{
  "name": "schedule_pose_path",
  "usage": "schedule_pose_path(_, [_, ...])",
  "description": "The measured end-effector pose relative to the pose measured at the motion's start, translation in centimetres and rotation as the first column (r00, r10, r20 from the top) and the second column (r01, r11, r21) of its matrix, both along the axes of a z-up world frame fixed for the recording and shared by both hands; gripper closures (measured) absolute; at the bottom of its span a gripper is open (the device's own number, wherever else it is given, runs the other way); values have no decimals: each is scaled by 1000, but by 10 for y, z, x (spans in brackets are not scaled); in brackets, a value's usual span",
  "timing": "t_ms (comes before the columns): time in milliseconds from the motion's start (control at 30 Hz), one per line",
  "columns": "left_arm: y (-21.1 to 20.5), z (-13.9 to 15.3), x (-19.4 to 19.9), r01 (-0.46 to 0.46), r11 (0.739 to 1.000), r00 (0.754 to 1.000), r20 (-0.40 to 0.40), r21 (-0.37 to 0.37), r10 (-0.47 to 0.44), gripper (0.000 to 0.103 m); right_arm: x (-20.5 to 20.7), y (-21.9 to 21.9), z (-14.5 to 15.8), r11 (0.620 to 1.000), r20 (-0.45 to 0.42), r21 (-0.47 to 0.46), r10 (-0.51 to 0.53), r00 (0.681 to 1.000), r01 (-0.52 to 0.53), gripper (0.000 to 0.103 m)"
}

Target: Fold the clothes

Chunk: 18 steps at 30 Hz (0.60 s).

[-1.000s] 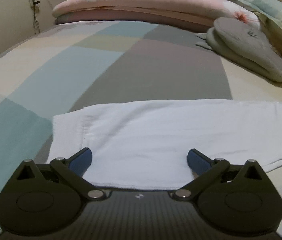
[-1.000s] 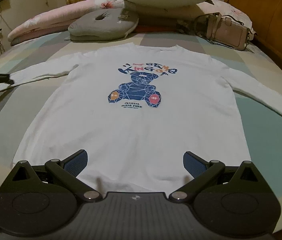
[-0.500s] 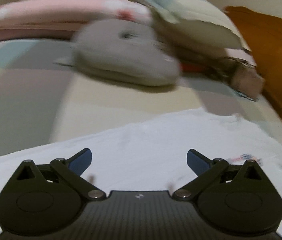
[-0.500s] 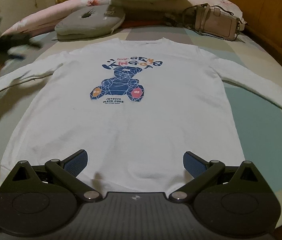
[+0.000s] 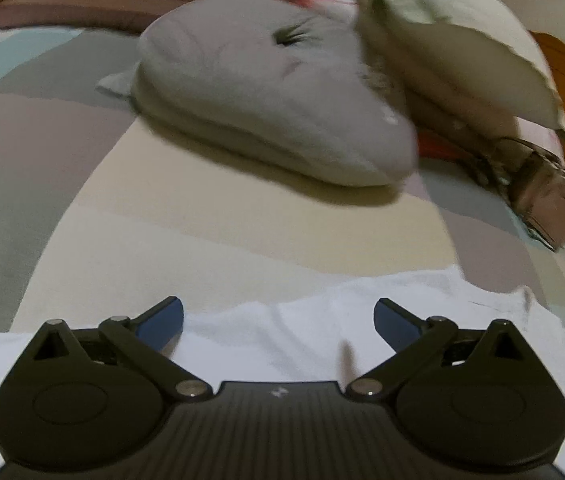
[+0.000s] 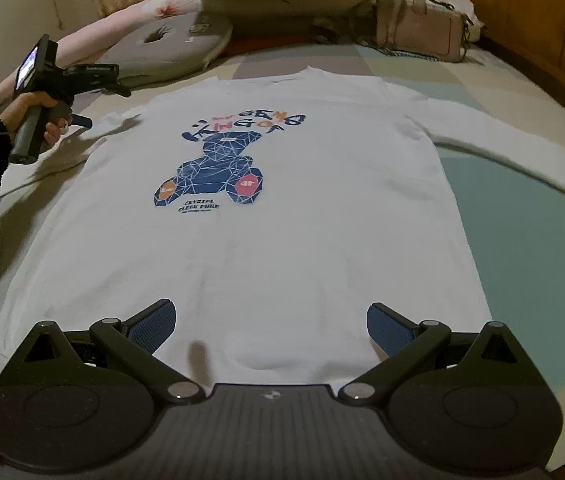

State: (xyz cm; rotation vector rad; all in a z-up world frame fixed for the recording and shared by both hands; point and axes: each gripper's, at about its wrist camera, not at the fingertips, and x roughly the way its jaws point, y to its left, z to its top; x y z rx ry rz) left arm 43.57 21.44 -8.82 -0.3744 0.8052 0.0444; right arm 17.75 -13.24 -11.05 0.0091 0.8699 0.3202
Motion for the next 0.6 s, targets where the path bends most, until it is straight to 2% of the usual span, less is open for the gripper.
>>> schedule_pose_path(133, [-24,8,-12,157,986,988,20,-60,-156,2,0,4,-2,1000,3,-7,17,1000,-17,0])
schedule_pose_path(200, [-30,3,-9,183,979,983,12,-94,-183,2,-1,7,-3,1000,-1,-8,26,1000,-27,0])
schedule_pose_path(333, [-27,-14,8,103,992,994,-29,-78,-105,2,-5,8,-1,999,6,-26,43,999,-43,0])
schedule_pose_path(467, [-20,-17,17,35,999,999,-21,-41,-36,2,-8,4,5,999,24,-40,26,999,-25,0])
schedule_pose_path(533, [-23,-9,14,30,999,999,-37,-22,-31,2,-9,3,7,999,29,-38,18,999,-17,0])
schedule_pose_path(600, [-30,3,2,69,998,997,-15,10,-69,2,-9,2,8,999,34,-38,14,999,-13,0])
